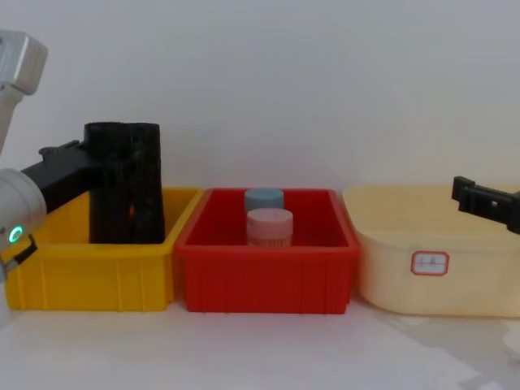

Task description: Pick up the garbage bag with the one hand and transfer it to the other hand.

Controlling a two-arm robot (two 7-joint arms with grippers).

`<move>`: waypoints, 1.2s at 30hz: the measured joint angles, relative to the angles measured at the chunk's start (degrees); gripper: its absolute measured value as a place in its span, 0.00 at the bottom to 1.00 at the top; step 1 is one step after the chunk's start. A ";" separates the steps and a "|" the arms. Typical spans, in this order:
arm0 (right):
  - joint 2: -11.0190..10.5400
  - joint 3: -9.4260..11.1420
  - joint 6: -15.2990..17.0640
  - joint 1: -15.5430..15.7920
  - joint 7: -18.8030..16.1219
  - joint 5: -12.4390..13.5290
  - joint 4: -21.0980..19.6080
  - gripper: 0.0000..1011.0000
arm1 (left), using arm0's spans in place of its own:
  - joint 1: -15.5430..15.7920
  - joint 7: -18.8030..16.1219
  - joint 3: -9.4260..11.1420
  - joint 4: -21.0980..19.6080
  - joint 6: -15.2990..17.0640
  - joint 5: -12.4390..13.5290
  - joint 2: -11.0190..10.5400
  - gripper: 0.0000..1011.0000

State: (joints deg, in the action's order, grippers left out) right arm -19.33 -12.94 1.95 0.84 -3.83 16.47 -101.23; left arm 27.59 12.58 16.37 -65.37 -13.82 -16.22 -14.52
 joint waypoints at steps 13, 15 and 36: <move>0.00 0.00 0.00 0.00 0.00 0.00 0.00 0.99 | 1.36 2.96 1.14 -4.17 -0.60 1.46 -0.12 0.53; 0.00 0.00 0.00 0.00 0.00 0.00 0.00 0.99 | 1.54 3.53 1.34 -4.64 -0.66 1.45 -0.08 0.53; 0.00 0.00 0.00 0.00 0.00 0.00 0.00 0.99 | 4.13 14.49 5.09 -9.72 -0.67 -2.95 2.05 0.53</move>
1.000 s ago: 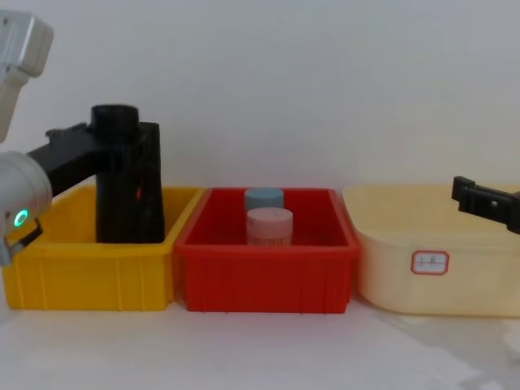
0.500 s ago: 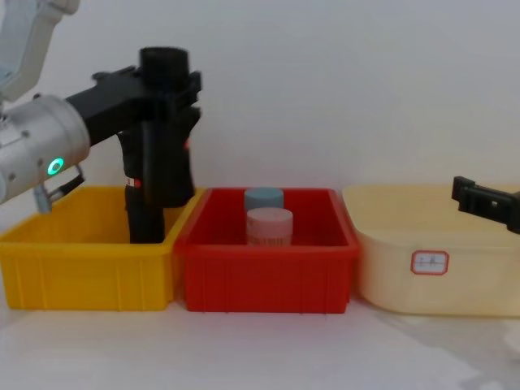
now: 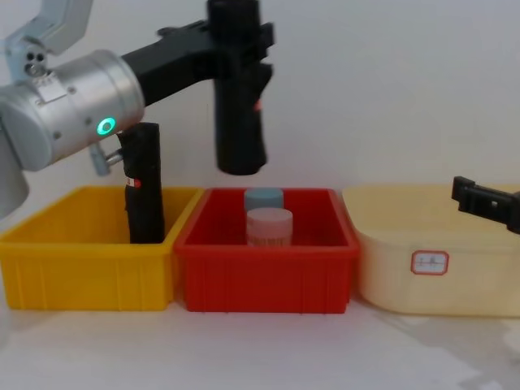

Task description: Pick up the garbage bag with the one hand and transfer it to the other hand.

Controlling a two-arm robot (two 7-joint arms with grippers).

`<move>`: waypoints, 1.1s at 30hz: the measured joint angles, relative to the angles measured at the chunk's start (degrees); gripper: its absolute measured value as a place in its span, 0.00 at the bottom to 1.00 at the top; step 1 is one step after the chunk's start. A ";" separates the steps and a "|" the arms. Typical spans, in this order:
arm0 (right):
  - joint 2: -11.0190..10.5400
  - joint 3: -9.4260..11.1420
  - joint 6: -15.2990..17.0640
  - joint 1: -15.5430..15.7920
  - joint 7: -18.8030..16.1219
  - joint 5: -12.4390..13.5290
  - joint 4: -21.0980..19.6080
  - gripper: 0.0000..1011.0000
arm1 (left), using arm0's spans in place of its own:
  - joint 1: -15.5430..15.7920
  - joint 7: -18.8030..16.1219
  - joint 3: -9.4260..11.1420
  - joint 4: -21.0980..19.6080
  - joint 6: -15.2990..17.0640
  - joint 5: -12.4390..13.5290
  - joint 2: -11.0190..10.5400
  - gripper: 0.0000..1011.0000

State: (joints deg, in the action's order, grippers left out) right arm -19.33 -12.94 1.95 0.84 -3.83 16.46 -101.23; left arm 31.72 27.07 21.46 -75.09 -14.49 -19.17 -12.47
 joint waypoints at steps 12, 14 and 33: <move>0.00 0.00 0.00 0.00 0.00 0.00 0.00 0.99 | 2.04 7.10 3.03 -0.88 0.91 -4.44 2.03 0.53; 0.00 0.00 0.00 0.00 0.00 0.00 0.00 0.99 | 2.46 8.24 3.56 -0.81 1.11 -5.26 2.45 0.53; 0.00 0.00 0.00 0.00 0.00 0.00 0.00 0.99 | 6.70 18.55 7.65 4.27 3.39 -12.98 7.29 0.53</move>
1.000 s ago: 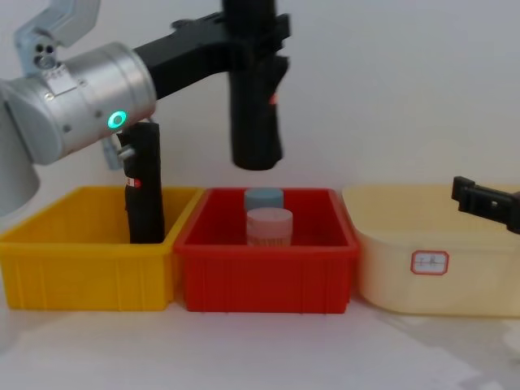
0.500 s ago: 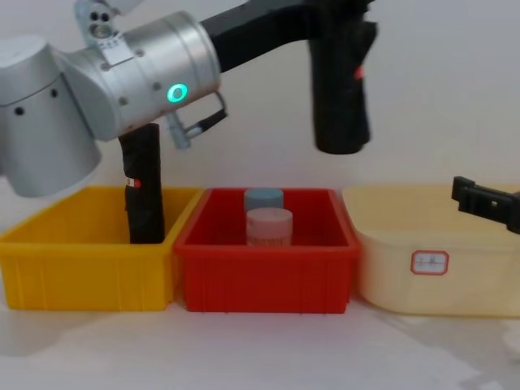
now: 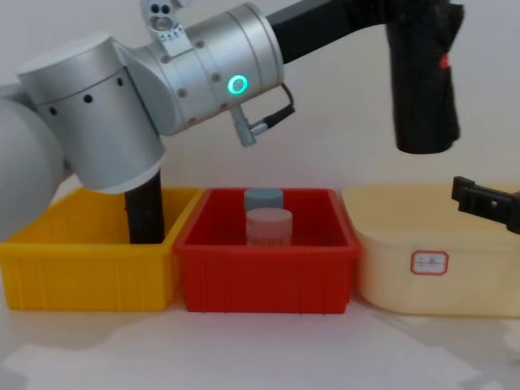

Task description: Pick up the garbage bag with the one hand and transfer it to the other hand.

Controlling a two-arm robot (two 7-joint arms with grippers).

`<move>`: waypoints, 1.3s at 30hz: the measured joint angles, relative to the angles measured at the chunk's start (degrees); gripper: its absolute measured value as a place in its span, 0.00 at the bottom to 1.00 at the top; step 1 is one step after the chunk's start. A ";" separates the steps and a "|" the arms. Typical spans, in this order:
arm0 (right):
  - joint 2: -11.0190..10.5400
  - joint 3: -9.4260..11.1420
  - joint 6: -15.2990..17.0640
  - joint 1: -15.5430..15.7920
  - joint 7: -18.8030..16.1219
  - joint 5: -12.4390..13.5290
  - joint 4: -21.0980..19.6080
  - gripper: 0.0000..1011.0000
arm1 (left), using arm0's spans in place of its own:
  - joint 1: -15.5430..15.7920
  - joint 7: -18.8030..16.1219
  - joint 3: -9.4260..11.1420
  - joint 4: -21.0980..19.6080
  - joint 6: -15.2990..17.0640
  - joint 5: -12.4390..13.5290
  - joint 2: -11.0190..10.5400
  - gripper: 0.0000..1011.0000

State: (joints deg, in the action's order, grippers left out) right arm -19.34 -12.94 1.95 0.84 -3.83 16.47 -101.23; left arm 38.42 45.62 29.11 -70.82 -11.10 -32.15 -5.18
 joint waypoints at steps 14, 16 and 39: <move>0.00 0.00 0.00 0.00 0.00 0.00 0.00 0.99 | 1.20 1.23 1.27 2.81 -0.06 -2.02 1.67 0.53; 0.00 0.00 0.00 0.00 0.00 0.00 0.00 0.99 | 1.26 1.26 1.33 2.96 -0.15 -2.14 1.76 0.53; -1.81 -1.68 0.44 -1.66 0.59 -7.08 -1.72 0.99 | 1.61 1.38 1.69 3.99 -0.71 -2.84 2.17 0.53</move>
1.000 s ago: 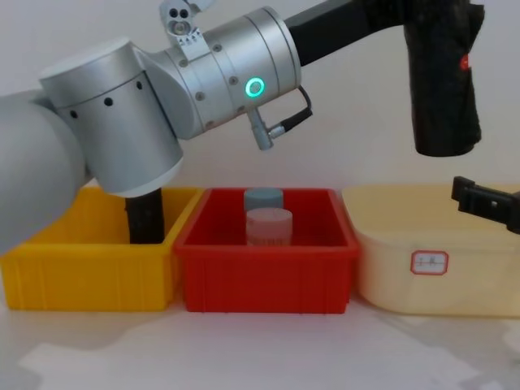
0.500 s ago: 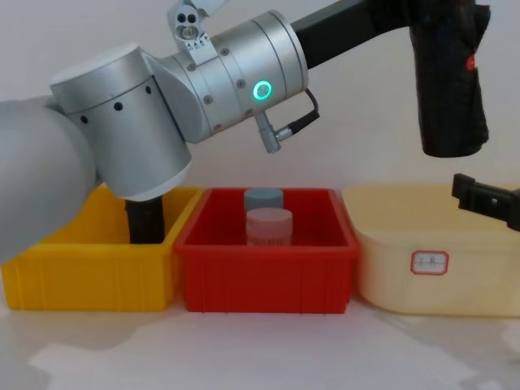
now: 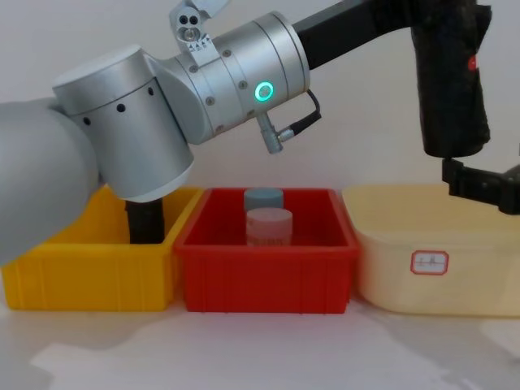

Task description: Pick up the garbage bag with the one hand and transfer it to the other hand.

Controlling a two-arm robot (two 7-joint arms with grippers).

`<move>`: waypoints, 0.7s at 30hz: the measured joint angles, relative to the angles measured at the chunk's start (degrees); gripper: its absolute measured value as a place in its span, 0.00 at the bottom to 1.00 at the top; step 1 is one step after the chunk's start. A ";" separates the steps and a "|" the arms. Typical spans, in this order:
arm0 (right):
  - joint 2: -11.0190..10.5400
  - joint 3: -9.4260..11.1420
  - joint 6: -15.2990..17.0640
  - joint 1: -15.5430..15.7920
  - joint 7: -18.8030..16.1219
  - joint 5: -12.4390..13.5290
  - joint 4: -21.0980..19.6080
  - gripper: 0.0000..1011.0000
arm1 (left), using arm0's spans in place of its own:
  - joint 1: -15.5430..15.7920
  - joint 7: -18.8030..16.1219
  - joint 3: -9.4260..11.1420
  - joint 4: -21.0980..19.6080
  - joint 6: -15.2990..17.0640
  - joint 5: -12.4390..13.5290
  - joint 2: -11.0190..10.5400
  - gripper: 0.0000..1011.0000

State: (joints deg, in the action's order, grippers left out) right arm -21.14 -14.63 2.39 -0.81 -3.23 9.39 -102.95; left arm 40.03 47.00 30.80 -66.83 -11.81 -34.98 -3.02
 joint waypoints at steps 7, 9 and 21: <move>-0.44 -1.16 0.33 -1.35 -0.55 -2.30 0.00 0.99 | 0.03 0.00 0.06 0.07 -0.05 -0.05 0.03 0.53; -0.45 -1.45 0.38 -1.81 -0.92 -2.82 0.18 0.99 | 0.04 0.00 0.07 0.08 -0.05 -0.06 0.04 0.53; -0.29 -2.47 0.28 -3.75 -2.74 -4.05 1.26 0.99 | 0.07 0.00 0.07 0.16 -0.08 -0.10 0.09 0.53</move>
State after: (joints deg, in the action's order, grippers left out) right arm -21.43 -17.10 2.67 -4.56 -5.97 5.33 -101.70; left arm 40.10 47.00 30.87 -66.67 -11.89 -35.09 -2.93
